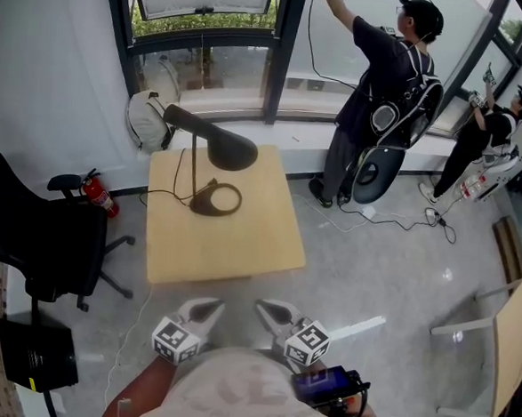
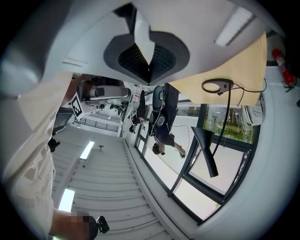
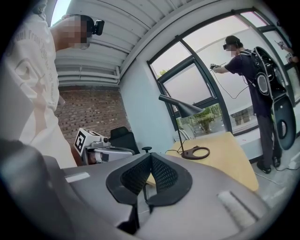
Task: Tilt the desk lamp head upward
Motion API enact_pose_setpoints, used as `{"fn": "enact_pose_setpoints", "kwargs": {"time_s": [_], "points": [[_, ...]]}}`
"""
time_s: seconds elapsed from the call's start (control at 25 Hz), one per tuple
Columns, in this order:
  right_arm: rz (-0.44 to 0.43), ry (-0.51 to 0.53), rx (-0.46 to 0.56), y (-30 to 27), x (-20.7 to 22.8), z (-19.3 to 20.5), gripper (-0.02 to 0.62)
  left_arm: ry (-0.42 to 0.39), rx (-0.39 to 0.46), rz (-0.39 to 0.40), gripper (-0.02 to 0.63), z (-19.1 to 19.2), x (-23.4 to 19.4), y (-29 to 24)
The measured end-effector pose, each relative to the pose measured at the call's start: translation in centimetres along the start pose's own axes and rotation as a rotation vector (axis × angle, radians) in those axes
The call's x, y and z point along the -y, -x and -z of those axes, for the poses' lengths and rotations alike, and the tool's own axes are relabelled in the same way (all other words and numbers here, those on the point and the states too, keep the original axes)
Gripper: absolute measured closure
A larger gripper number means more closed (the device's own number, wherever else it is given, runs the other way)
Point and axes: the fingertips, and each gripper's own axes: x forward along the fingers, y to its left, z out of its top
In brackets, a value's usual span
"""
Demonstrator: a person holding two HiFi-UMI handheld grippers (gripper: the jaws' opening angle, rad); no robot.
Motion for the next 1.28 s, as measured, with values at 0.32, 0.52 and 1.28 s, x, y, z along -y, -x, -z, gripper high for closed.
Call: {"fn": "enact_pose_setpoints", "kwargs": {"time_s": [0.32,0.52,1.28], "points": [[0.045,-0.009,0.012,0.1,0.9,-0.3,0.581,0.001,-0.021,0.03,0.604,0.4,-0.6,-1.0],[0.063,0.018,0.001,-0.3,1.2,-0.7,0.581,-0.008,-0.018,0.043,0.604,-0.1,-1.1,-1.5],[0.091,0.042,0.007,-3.9,4.8,-3.7,0.581,-0.015,0.014,0.018,0.604,-3.1,-5.8,-2.4]]}}
